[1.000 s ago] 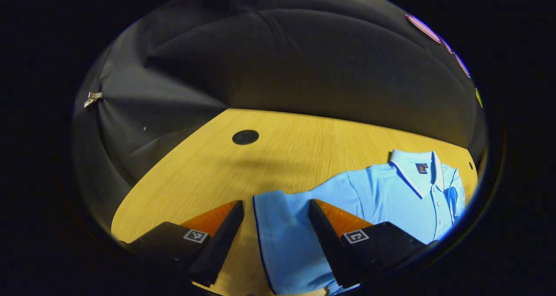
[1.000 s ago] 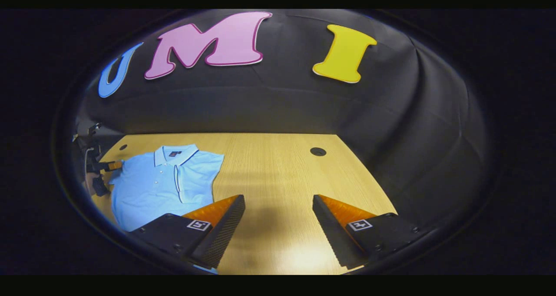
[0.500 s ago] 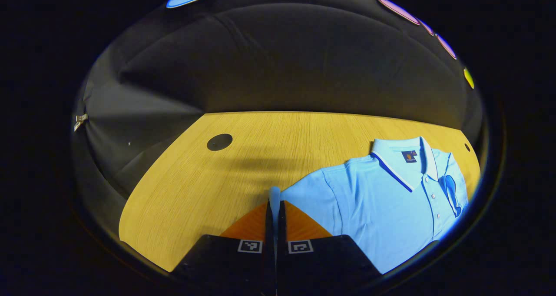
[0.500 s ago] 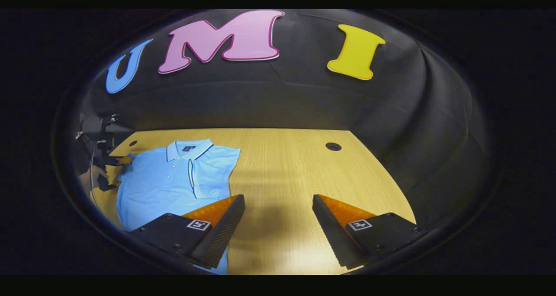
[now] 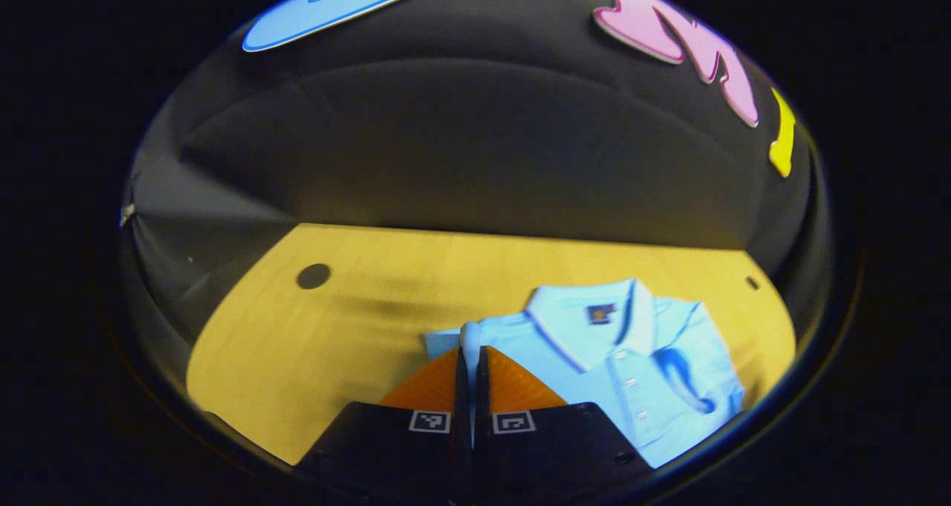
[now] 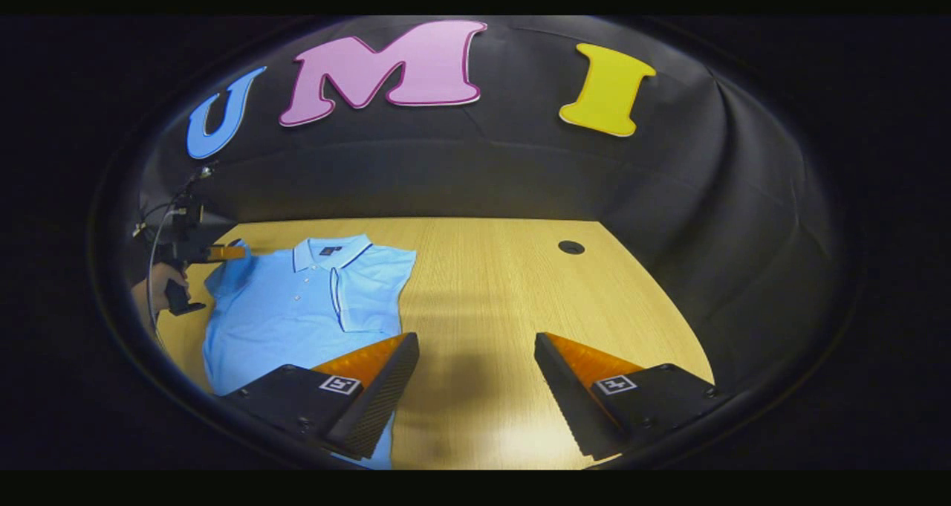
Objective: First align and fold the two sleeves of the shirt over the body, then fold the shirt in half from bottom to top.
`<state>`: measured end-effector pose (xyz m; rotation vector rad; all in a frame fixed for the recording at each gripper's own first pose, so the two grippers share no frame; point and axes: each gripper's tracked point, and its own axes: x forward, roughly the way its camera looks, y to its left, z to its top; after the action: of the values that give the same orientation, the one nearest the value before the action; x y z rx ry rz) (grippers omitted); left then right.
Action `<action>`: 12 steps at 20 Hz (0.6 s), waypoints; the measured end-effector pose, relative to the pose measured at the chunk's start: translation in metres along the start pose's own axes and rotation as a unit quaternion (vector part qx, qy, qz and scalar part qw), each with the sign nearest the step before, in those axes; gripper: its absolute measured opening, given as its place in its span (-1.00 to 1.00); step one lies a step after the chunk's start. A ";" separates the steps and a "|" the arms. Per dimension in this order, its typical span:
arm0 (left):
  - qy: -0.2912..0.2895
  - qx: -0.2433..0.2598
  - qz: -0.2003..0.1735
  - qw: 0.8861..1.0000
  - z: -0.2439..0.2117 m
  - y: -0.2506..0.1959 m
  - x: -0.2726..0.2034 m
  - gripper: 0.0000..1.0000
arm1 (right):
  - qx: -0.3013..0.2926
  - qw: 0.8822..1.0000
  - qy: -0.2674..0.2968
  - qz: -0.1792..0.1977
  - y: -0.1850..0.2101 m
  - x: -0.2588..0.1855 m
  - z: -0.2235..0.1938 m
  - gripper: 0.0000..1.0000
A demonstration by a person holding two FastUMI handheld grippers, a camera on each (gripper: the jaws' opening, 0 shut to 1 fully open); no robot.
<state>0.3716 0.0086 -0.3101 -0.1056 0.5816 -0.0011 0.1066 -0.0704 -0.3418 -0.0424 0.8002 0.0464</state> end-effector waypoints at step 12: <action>-0.033 0.008 -0.135 0.990 -0.008 -0.101 -0.071 0.92 | 0.013 1.000 0.008 0.022 0.021 -0.030 -0.024 0.96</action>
<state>0.3109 -0.0906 -0.2680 -0.1675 0.4985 -0.2635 0.0674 -0.0517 -0.3372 -0.0016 0.8172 0.0776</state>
